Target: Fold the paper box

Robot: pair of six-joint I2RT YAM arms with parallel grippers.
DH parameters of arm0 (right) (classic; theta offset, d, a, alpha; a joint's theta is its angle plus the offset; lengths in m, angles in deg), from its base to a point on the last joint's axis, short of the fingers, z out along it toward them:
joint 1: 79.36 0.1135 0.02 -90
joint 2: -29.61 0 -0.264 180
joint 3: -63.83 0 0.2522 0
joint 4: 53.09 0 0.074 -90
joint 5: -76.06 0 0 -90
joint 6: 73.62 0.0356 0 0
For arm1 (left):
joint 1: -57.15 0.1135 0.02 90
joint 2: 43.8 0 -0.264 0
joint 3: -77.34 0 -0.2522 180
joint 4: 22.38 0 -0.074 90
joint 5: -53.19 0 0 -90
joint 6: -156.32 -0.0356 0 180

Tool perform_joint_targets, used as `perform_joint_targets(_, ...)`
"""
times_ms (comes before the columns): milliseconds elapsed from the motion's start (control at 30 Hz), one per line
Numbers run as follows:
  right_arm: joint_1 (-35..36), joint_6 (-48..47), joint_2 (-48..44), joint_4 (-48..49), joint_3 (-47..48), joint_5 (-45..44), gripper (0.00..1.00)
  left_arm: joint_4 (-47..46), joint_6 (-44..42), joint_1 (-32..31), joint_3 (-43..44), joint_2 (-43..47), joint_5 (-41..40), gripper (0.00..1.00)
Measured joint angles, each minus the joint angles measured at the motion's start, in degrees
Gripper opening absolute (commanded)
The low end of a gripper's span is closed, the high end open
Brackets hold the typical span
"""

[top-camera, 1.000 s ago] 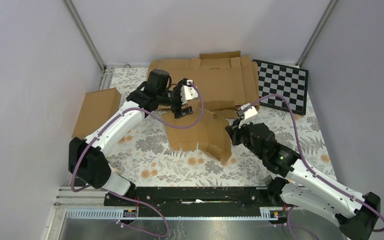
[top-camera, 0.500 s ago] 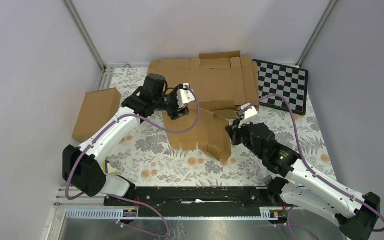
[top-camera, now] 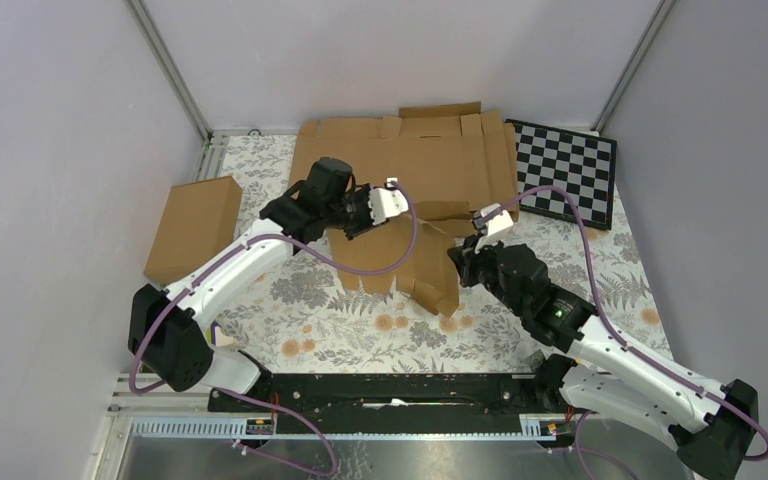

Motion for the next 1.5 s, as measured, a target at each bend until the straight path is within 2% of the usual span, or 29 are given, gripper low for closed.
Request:
perform_joint_targets(67, 0.0, 0.0, 0.81, 1.11, -0.07, -0.13, 0.0, -0.07, 0.24, -0.24, -0.37, 0.0, -1.18, 0.0)
perform_joint_targets(167, 0.0, 0.0, 1.6, 2.03, -0.46, -0.15, 0.0, -0.11, 0.24, -0.39, -0.76, 0.0, -3.52, 0.0)
perform_joint_targets(200, 0.0, 0.0, 1.68, 2.32, -0.68, -0.26, 0.04, -0.17, 0.26, -0.48, -0.76, 0.02, -4.13, 0.0)
perform_joint_targets(267, 0.0, 0.02, 1.81, 2.75, -1.11, -1.01, 0.22, 0.0, 0.42, -1.05, -0.74, 0.04, -5.07, 0.0)
perform_joint_targets(333, 0.0, 0.15, 2.03, 3.15, -1.36, -1.66, 0.32, 0.7, 0.74, -1.99, -0.5, 0.04, -6.29, 0.0)
perform_joint_targets(433, 0.0, 0.42, 2.38, 4.72, -1.75, -2.51, 0.52, 3.37, 2.36, -4.13, 0.83, 0.04, -8.28, 0.0)
perform_joint_targets(467, 0.0, 0.76, 2.54, 5.18, -1.88, -2.64, 0.55, 4.15, 3.17, -4.9, 1.38, 0.04, -8.98, 0.0)
perform_joint_targets(667, 0.0, 2.95, 5.64, 6.91, -3.15, -3.41, 0.57, 8.04, 10.34, -9.09, 5.22, 0.09, -14.75, 0.0)
perform_joint_targets(767, 0.0, 6.05, 7.32, 7.26, -5.4, -4.26, 0.69, 9.55, 13.75, -10.95, 6.08, 0.09, -18.82, 0.0)
perform_joint_targets(1000, 0.0, 10.19, 10.82, 7.72, -10.12, -4.61, 0.77, 15.85, 21.77, -13.84, 10.25, -1.09, -25.16, 0.0)
perform_joint_targets(1133, 0.0, 11.3, 12.24, 8.09, -11.74, -5.73, 0.83, 19.04, 25.88, -14.12, 13.94, -3.13, -25.35, 0.0)
perform_joint_targets(1300, 0.0, 13.7, 13.99, 8.5, -13.03, -6.05, 0.98, 23.37, 32.72, -14.21, 18.71, -7.19, -24.7, 0.0)
perform_joint_targets(1500, 0.0, 15.45, 17.27, 8.5, -14.6, -5.97, 1.0, 25.57, 38.03, -14.38, 21.55, -10.95, -23.15, 0.0)
